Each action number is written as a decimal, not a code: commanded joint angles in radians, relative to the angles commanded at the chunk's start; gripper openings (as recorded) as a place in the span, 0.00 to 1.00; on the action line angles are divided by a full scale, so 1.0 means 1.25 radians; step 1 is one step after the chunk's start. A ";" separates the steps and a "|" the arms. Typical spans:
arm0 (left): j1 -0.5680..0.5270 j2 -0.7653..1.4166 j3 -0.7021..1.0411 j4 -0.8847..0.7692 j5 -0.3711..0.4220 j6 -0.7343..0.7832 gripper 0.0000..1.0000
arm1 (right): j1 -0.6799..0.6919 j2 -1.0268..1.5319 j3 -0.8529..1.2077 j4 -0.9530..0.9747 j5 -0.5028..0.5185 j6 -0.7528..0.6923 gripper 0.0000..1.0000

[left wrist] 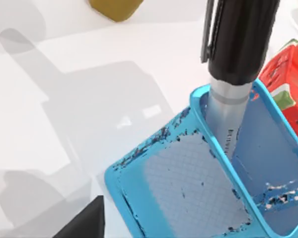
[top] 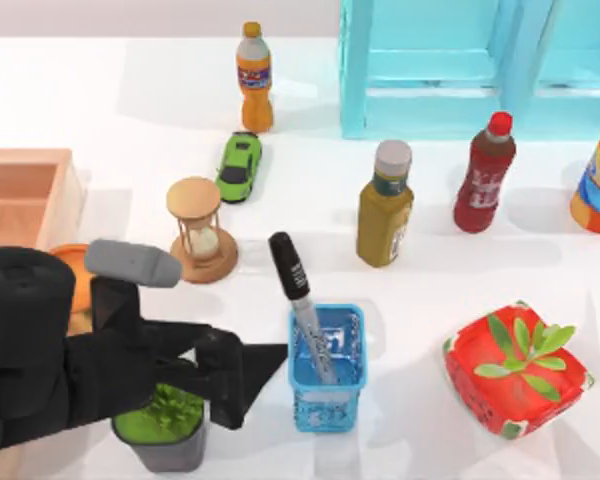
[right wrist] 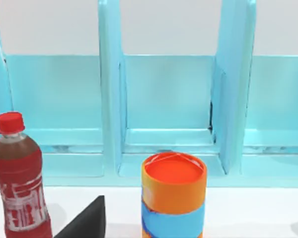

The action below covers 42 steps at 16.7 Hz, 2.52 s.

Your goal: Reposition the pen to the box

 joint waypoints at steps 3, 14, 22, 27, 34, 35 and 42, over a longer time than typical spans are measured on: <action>0.001 -0.003 -0.003 0.002 0.001 0.001 1.00 | 0.000 0.000 0.000 0.000 0.000 0.000 1.00; -0.046 0.215 0.101 0.126 -0.026 -0.025 1.00 | 0.000 0.000 0.000 0.000 0.000 0.000 1.00; -0.120 0.484 0.127 0.377 -0.097 -0.060 1.00 | 0.000 0.000 0.000 0.000 0.000 0.000 1.00; -0.120 0.485 0.127 0.378 -0.097 -0.060 0.92 | 0.000 0.000 0.000 0.000 0.000 0.000 1.00; -0.120 0.485 0.127 0.378 -0.097 -0.060 0.40 | 0.000 0.000 0.000 0.000 0.000 0.000 1.00; -0.120 0.485 0.127 0.378 -0.097 -0.060 0.32 | 0.000 0.000 0.000 0.000 0.000 0.000 1.00; -0.120 0.485 0.127 0.378 -0.097 -0.060 0.00 | 0.000 0.000 0.000 0.000 0.000 0.000 1.00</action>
